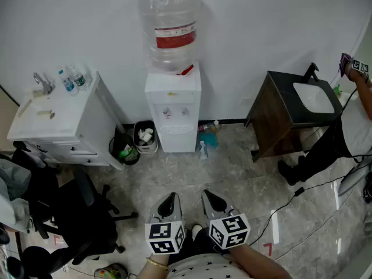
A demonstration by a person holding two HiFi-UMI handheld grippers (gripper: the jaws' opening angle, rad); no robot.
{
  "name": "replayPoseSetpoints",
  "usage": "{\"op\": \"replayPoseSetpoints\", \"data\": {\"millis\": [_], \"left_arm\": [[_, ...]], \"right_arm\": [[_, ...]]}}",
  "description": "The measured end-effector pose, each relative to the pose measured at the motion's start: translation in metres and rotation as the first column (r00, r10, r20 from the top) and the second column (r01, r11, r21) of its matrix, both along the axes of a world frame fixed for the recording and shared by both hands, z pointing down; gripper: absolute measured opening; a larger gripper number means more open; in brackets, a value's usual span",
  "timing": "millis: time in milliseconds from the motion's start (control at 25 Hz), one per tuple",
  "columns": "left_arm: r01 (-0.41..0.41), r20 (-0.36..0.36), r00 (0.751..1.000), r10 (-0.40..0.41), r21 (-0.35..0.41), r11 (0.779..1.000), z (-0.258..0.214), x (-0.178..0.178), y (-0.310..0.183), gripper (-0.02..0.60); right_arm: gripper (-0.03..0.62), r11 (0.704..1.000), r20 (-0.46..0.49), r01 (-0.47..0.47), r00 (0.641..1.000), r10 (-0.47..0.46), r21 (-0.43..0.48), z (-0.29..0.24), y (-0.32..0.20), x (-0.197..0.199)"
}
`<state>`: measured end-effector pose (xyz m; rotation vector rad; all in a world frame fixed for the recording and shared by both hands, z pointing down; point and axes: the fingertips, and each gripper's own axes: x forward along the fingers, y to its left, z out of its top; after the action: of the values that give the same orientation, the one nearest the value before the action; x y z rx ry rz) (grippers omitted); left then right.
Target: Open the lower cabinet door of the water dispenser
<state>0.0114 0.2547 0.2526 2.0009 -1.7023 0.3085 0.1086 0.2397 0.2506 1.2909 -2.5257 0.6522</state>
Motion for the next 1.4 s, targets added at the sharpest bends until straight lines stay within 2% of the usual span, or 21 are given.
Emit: {"op": "replayPoseSetpoints", "data": {"millis": [160,360,760,920,1200,1400], "left_arm": [[0.018,-0.008,1.000,-0.018,-0.040,0.999,0.022,-0.008,-0.010,0.006],[0.026,-0.010,1.000,-0.026,-0.056,0.998,0.037,-0.026,-0.051,0.006],[-0.045,-0.012,0.999,0.044,-0.047,0.998,0.046,-0.074,-0.200,0.006],[-0.070,0.004,0.997,0.071,-0.052,0.996,0.051,-0.090,-0.242,0.006],[-0.063,-0.001,0.998,0.063,-0.091,0.994,0.072,-0.086,-0.274,0.006],[-0.032,-0.007,0.999,0.031,-0.123,0.992,0.097,-0.080,-0.277,0.006]], "right_arm": [[-0.002,1.000,-0.011,-0.008,1.000,0.008,-0.030,0.018,-0.017,0.004],[-0.002,0.999,-0.017,-0.010,1.000,0.009,-0.033,0.030,-0.057,-0.008],[-0.002,1.000,-0.065,-0.011,0.998,0.011,-0.011,0.036,-0.195,-0.067],[-0.002,1.000,-0.088,-0.030,0.996,0.031,0.004,0.039,-0.237,-0.085],[-0.002,0.999,-0.103,-0.048,0.994,0.046,-0.024,0.060,-0.274,-0.083],[0.000,0.999,-0.113,-0.014,0.994,0.009,-0.042,0.084,-0.284,-0.082]]}}
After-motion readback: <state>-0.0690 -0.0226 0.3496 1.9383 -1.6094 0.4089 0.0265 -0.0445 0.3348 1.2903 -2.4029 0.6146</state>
